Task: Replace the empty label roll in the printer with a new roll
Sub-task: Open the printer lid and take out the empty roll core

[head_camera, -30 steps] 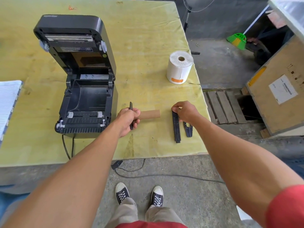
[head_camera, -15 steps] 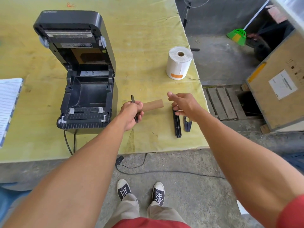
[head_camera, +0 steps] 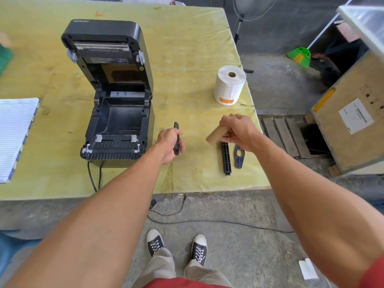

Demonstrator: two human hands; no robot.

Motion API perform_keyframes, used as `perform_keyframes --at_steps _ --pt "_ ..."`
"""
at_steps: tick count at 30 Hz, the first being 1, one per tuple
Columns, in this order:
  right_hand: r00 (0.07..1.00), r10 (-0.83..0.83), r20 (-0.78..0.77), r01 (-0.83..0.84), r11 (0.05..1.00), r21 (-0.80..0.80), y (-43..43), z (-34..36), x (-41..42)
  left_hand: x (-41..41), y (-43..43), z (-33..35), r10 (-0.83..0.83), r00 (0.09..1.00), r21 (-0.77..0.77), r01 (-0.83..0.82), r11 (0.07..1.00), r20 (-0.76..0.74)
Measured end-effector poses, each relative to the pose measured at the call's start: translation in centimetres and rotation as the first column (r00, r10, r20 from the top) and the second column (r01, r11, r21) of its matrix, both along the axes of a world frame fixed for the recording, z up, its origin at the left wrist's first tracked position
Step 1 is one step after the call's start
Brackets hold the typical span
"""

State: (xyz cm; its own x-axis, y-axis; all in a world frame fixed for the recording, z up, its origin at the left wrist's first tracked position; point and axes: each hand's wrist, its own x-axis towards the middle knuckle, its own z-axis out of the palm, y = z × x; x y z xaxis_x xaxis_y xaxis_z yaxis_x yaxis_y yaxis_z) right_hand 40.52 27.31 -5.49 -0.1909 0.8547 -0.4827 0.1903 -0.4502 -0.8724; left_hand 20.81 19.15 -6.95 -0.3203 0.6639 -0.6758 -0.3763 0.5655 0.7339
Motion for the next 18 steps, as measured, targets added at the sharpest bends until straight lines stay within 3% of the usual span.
perform_keyframes --at_steps 4,9,18 --pt "0.943 0.203 0.265 -0.211 0.978 0.001 -0.6 -0.6 -0.7 0.3 -0.3 -1.2 -0.13 0.982 -0.096 0.117 0.988 -0.136" --pt "0.822 0.319 0.471 -0.34 0.939 -0.042 -1.6 -2.0 -2.8 0.7 -0.3 -2.6 -0.207 0.925 -0.171 0.159 0.972 -0.32" --pt "0.695 0.344 0.631 -0.406 0.912 -0.05 -1.5 -3.7 -4.9 1.5 -0.9 -4.0 -0.225 0.781 -0.212 0.122 0.97 -0.583"
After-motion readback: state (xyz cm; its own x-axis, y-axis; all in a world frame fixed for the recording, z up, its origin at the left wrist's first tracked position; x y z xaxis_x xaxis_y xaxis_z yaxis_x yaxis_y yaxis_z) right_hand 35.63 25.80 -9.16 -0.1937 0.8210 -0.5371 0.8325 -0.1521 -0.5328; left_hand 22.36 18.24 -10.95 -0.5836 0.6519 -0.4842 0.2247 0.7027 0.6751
